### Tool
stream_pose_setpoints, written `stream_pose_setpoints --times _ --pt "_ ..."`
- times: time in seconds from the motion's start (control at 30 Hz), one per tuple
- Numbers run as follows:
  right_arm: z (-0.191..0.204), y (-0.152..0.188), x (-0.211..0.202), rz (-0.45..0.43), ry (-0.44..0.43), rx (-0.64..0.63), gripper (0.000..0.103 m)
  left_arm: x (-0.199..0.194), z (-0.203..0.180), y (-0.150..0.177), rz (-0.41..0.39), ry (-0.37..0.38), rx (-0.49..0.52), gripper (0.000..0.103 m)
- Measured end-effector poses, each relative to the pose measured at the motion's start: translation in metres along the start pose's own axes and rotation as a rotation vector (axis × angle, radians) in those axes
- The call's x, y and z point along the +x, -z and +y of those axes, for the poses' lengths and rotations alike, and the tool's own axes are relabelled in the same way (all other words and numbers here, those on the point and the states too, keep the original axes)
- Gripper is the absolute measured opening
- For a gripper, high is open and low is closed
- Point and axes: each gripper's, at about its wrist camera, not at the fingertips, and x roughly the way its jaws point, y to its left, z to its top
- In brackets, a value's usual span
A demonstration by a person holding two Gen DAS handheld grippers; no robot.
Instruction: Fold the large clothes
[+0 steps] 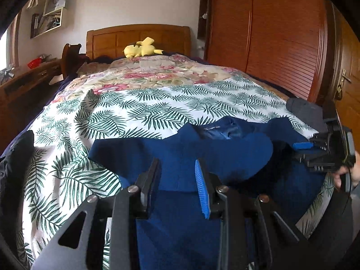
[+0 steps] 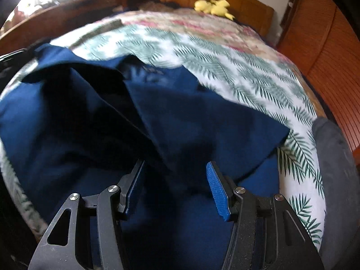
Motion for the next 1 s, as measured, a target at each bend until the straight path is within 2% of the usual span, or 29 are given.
stream_pose_setpoints --times 0.07,0.13,0.37,0.57,0.7,0.8,0.87,0.9,1.0 --pt "-0.006 -0.003 0.005 0.01 0.023 -0.005 0.025 -0.001 0.001 0.001 0.0 0.01 -0.002 0.03" --pt "-0.013 -0.013 0.009 0.033 0.04 0.004 0.003 -0.004 0.003 0.002 -0.005 0.018 -0.01 0.03" --pt "-0.015 -0.081 0.009 -0.065 0.103 -0.026 0.001 -0.011 0.01 0.003 -0.016 0.014 -0.022 0.03" --pt "0.0 -0.146 0.019 -0.164 0.131 -0.085 0.001 -0.013 0.019 0.005 -0.015 0.004 -0.045 0.03" --pt "-0.002 -0.17 0.029 -0.17 0.132 -0.05 0.002 -0.012 0.026 0.006 -0.011 0.0 -0.058 0.03" --pt "-0.003 -0.175 0.026 -0.19 0.114 -0.01 0.017 -0.013 0.029 0.006 -0.015 0.0 -0.064 0.03" --pt "-0.003 -0.174 0.017 -0.225 0.09 0.004 0.046 -0.014 0.031 0.006 -0.017 -0.001 -0.066 0.03" --pt "-0.001 -0.173 0.012 -0.238 0.077 0.01 0.052 -0.014 0.032 0.006 -0.018 -0.001 -0.068 0.03" --pt "0.008 -0.166 -0.002 -0.252 0.024 -0.003 0.053 -0.014 0.032 0.006 -0.018 0.0 -0.071 0.03"
